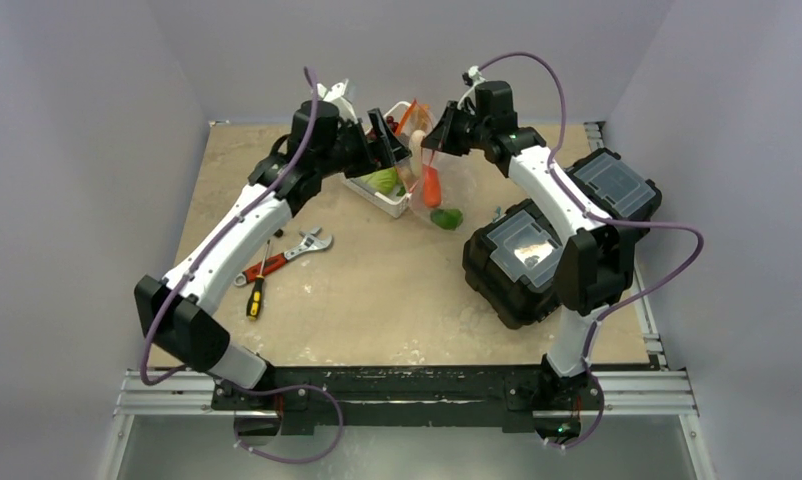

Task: Place the food in the zip-top bag and seal the zipper
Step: Place the fake vegetable in the zipper food storage bag, then pick up the fake vegetable from the bin.

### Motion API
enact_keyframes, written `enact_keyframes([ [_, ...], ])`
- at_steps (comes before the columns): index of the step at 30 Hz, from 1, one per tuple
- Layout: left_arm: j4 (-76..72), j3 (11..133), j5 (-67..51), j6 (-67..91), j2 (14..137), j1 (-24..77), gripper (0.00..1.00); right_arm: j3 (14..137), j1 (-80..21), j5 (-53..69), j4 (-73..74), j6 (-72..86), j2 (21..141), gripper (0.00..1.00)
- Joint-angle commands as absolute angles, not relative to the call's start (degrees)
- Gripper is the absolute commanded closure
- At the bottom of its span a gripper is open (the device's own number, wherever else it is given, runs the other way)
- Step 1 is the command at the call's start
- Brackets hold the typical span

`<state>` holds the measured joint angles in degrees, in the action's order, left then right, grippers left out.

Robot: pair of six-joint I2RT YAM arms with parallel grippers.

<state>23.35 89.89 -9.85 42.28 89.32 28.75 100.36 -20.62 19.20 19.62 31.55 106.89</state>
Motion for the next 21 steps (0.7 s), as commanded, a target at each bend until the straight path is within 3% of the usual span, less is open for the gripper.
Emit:
enact_keyframes([
  [1, 23.8, 83.7, -7.9, 39.9, 85.2, 26.8, 0.18, 103.7, -20.6, 18.9, 21.8, 30.0, 106.2, 1.00],
  [7, 22.7, 81.0, -6.9, 36.3, 79.8, 26.4, 0.13, 103.5, -17.6, 18.0, 22.8, 28.4, 100.4, 1.00],
  [10, 20.6, 79.6, -7.1, 36.2, 78.2, 26.3, 0.11, 99.7, -15.2, 29.1, 14.4, 35.1, 104.0, 1.00],
  [13, 17.6, 79.0, -7.8, 38.1, 80.0, 26.3, 0.09, 103.4, -14.5, 40.6, 17.5, 35.4, 109.7, 1.00],
  [16, 17.0, 82.8, -10.2, 38.6, 85.1, 26.3, 0.15, 96.5, -14.8, 34.4, 9.9, 38.3, 103.4, 1.00],
  [21, 13.8, 89.5, -13.0, 40.0, 92.6, 26.8, 0.23, 97.3, -15.0, 31.6, 13.5, 35.5, 101.8, 1.00],
])
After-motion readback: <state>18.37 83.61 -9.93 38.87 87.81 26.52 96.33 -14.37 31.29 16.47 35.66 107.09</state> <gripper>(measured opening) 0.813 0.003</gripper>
